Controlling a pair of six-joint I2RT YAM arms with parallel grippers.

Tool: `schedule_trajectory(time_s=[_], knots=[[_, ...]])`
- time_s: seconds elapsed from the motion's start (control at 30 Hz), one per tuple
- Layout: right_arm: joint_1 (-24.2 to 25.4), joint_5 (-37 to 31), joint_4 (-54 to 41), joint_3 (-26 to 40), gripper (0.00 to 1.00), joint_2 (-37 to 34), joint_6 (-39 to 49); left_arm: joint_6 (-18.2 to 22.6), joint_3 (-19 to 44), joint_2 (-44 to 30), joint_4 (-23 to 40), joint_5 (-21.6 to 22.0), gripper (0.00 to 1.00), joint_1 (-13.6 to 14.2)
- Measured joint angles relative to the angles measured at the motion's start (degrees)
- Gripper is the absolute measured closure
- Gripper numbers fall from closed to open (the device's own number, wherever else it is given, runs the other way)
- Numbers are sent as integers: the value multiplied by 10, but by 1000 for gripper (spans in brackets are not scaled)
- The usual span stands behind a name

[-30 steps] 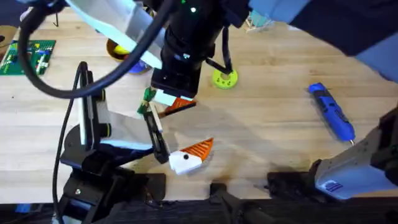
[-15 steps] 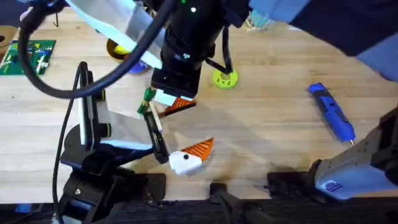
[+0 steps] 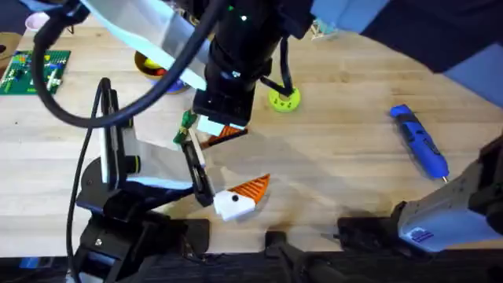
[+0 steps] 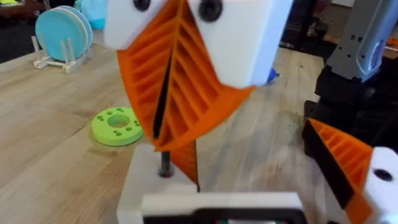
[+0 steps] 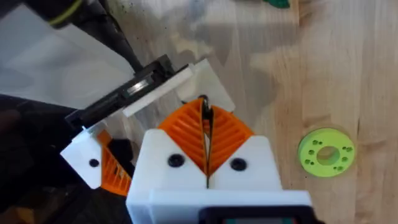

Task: Pick up the gripper from the table and insert it into the empty holder that is missing its gripper. Then pick up a screw, insert it into the mounting hole, and use the screwdriver to tighten it. Finally, clean up the table by picking up the vegetable and placing it into the bucket.

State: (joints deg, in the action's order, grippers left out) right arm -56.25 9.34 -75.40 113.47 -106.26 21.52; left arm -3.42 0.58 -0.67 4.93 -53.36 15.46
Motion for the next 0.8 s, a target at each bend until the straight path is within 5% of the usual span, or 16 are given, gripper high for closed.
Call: schedule_trajectory(time_s=[0.8], knots=[[0,15,6,0,995,-10,0,-4,0,0,1,-5,9,0]])
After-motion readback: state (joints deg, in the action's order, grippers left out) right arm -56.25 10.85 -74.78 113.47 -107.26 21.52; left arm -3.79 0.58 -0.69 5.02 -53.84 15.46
